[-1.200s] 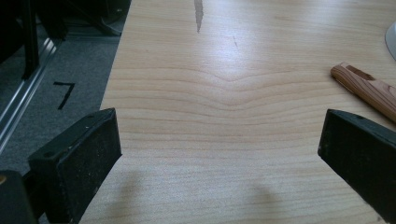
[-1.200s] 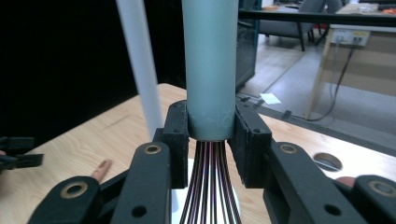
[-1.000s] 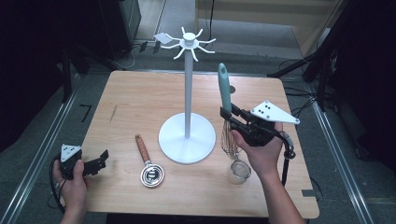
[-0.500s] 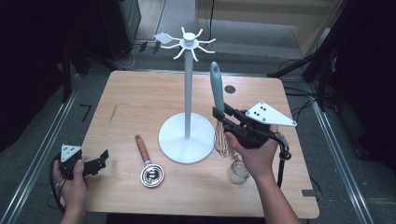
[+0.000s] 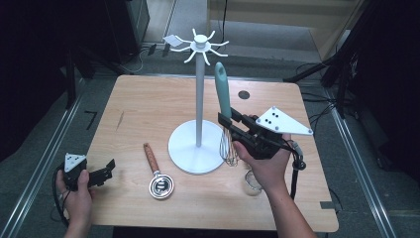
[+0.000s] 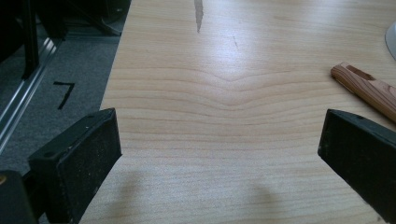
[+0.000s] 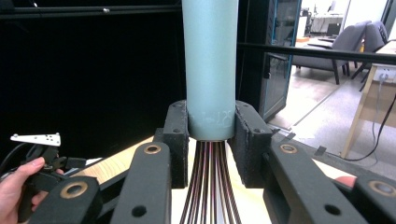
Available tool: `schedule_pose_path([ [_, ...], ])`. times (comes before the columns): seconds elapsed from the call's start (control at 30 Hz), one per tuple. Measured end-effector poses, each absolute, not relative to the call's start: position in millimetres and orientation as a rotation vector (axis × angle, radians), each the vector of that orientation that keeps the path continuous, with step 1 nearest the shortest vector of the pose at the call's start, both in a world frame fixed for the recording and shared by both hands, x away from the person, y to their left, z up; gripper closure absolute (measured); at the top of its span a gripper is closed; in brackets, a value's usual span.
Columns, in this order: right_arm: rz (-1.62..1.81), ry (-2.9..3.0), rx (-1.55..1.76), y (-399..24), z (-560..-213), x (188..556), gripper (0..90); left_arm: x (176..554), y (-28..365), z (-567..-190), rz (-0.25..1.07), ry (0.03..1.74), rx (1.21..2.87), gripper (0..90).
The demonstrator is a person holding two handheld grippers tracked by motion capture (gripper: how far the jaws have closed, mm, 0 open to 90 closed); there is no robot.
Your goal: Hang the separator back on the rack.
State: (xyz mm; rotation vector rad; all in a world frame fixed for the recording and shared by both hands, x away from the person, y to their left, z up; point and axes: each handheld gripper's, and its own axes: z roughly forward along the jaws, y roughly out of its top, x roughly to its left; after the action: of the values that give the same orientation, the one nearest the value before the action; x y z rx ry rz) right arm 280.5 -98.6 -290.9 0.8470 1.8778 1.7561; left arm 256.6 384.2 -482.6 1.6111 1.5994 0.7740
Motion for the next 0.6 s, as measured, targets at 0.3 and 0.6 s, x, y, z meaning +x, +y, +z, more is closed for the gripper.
schedule_pose_path([
  [0.3,1.768,1.88,0.809,-92,-280,276,71.0,257,384,-483,0.776,1.597,1.611,0.0],
  [0.6,1.757,1.894,0.815,-86,-279,278,71.0,256,384,-482,0.773,1.601,1.615,0.0],
])
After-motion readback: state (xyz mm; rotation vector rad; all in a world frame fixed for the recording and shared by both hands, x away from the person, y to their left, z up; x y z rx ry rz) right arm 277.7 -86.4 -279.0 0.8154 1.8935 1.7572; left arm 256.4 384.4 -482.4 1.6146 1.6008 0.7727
